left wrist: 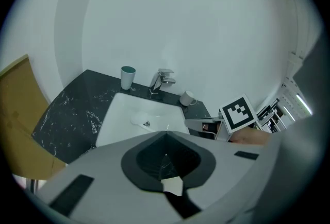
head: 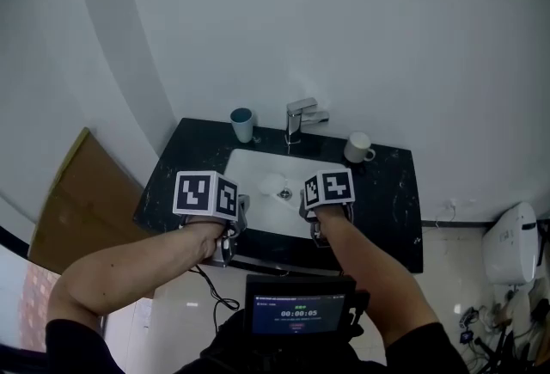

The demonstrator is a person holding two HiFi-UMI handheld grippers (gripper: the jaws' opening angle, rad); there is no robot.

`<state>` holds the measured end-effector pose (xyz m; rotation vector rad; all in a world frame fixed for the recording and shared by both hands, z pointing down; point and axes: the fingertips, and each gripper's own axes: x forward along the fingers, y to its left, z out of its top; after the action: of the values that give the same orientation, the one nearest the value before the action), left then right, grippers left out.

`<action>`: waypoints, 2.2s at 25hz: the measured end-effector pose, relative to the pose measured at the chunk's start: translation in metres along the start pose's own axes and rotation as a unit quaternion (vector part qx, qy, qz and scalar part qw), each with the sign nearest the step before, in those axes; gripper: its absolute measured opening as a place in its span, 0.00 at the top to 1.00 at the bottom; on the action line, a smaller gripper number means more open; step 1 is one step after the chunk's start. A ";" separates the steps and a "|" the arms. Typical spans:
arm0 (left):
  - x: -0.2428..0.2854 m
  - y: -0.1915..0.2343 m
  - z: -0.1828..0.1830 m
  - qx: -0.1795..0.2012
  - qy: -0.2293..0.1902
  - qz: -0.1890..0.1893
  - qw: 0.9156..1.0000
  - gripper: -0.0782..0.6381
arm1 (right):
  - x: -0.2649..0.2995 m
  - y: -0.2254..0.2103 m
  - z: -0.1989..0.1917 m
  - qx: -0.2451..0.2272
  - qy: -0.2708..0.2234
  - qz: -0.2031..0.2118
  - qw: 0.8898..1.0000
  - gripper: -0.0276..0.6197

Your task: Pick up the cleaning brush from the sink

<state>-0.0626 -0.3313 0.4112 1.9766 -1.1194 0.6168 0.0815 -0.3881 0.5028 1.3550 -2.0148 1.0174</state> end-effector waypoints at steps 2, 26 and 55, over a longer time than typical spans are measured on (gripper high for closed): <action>0.012 0.011 0.010 0.000 0.005 -0.001 1.000 0.87 | 0.013 -0.003 0.010 0.001 0.008 0.000 1.000 0.95; 0.294 0.153 -0.028 -0.155 0.141 0.064 0.976 0.81 | 0.226 -0.081 -0.062 -0.101 0.297 0.069 0.947 0.68; 0.268 0.147 0.007 -0.126 0.073 0.104 0.984 0.87 | 0.199 -0.065 -0.024 -0.134 0.248 0.097 0.955 0.85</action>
<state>-0.0567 -0.5166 0.6546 1.5877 -1.2549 0.6821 0.0666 -0.4923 0.6853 0.6844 -1.8329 1.0004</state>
